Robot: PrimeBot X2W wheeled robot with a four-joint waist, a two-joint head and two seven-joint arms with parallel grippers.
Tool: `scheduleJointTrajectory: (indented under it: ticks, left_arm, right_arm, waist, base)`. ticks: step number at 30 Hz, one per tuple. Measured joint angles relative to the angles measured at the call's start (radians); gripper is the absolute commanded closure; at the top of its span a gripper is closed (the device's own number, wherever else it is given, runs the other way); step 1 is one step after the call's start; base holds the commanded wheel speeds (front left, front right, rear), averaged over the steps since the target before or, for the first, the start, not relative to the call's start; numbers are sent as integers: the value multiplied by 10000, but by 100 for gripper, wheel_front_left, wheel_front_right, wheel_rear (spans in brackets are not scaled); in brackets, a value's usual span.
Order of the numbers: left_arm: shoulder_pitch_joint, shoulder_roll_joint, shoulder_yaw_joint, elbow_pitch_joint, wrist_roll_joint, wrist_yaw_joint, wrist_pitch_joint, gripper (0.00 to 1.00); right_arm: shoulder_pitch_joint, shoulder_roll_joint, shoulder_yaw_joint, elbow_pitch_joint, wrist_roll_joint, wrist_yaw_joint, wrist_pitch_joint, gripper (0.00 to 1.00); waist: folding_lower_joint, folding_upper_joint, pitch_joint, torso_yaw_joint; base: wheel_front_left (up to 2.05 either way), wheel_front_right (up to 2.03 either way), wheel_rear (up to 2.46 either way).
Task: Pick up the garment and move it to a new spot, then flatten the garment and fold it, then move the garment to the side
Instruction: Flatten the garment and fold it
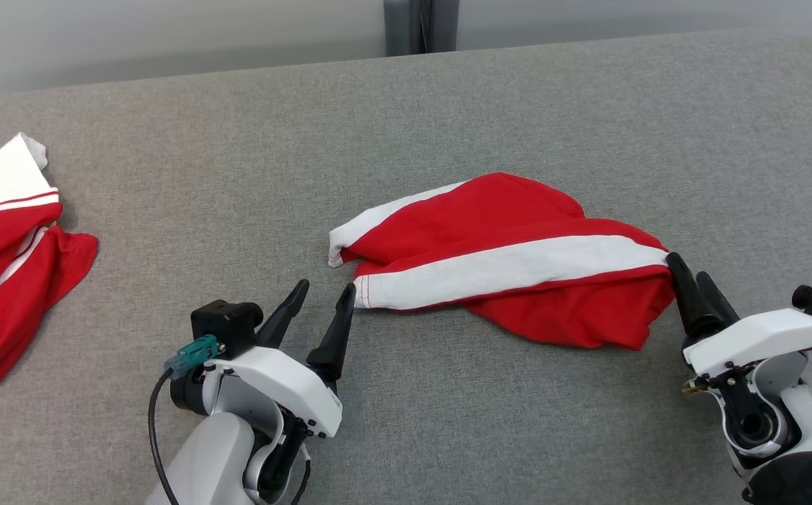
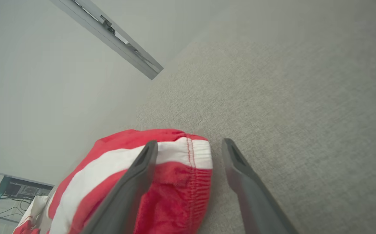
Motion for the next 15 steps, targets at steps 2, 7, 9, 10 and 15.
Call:
scheduleJointTrajectory:
  ticks: [2,7,9,10,15]
  left_arm:
    - [-109,-15,-59,29,-140,-38,111,0]
    - [-201,-59,-245,52,-671,-184,359,0]
    - [-293,-69,-385,44,-991,-215,560,0]
    - [-292,-77,-447,67,-1106,-247,648,0]
    - [-305,-94,-715,96,-1532,-288,1076,0]
  right_arm:
    - [-129,-151,121,132,418,0,165,0]
    - [-400,-293,416,253,1336,0,525,0]
    - [-453,-391,535,399,1801,0,817,0]
    - [-453,-401,598,458,1967,-2,976,0]
    - [-636,-688,901,493,2270,-2,1306,0]
  waist:
    - [0,0,84,59]
    - [0,0,229,187]
    - [0,0,251,214]
    - [0,0,248,211]
    - [0,0,259,156]
  base:
    - [0,0,0]
    - [0,0,0]
    - [0,0,0]
    - [0,0,0]
    - [0,0,0]
